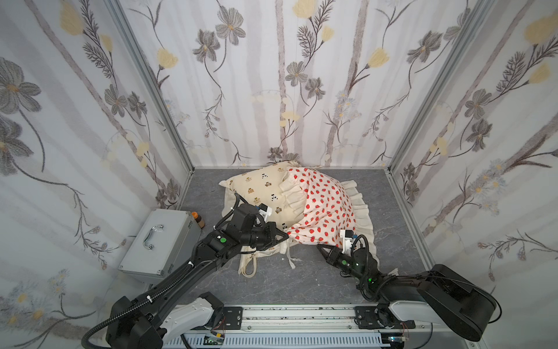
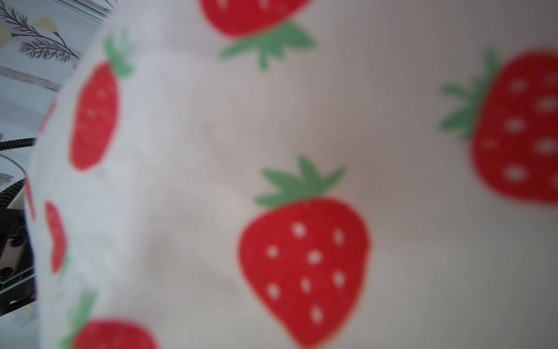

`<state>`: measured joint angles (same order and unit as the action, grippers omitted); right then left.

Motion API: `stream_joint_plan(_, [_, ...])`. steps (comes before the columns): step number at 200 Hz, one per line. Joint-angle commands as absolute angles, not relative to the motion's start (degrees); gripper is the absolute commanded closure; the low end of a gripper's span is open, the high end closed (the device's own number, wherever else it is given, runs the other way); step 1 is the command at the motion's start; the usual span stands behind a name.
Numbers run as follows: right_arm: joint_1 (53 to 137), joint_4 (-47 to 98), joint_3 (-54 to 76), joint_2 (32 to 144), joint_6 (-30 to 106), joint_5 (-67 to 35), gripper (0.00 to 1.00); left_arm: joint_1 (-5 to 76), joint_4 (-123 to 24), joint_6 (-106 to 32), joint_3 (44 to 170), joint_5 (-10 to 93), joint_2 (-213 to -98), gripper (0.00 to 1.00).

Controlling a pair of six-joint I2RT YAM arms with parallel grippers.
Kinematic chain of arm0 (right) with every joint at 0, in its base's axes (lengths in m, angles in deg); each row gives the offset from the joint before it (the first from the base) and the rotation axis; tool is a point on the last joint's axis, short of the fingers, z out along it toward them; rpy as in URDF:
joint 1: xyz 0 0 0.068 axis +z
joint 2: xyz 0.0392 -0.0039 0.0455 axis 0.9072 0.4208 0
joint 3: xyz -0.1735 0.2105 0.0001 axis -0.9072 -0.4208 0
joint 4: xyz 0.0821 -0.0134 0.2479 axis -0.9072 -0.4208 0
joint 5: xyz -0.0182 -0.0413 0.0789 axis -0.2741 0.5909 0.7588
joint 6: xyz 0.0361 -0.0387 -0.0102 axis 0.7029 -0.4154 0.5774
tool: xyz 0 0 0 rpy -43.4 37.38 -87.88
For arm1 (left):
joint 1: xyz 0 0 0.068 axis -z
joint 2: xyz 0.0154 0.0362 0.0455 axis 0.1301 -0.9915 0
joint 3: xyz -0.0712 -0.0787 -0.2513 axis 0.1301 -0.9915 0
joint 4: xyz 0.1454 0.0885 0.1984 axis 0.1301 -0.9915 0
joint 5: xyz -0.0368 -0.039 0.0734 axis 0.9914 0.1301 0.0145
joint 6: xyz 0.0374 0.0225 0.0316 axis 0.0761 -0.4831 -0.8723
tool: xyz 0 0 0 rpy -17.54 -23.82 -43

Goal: Zip up pillowcases
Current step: Zip the zipper on the pillowcase.

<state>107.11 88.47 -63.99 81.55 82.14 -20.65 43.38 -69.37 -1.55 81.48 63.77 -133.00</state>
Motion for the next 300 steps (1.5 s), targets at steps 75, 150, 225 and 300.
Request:
stream_joint_plan(75, [107.39,76.03,-62.75,75.8,84.15,-23.17,1.0,43.34,-68.58,-2.09,81.32,61.51,-132.7,1.0])
stream_joint_plan(150, [105.63,39.36,-61.82,58.63,89.55,-21.58,1.0,42.25,-68.25,-3.47,81.33,51.4,-131.74,1.0])
stream_joint_plan(225, [96.54,11.93,-58.74,46.61,88.04,-19.54,1.0,33.56,-68.03,-5.3,81.65,46.43,-133.79,1.0])
stream_joint_plan(300, [96.62,3.21,-42.39,49.1,79.17,-24.59,0.66,33.83,-68.59,-9.53,80.51,50.81,-134.05,1.0])
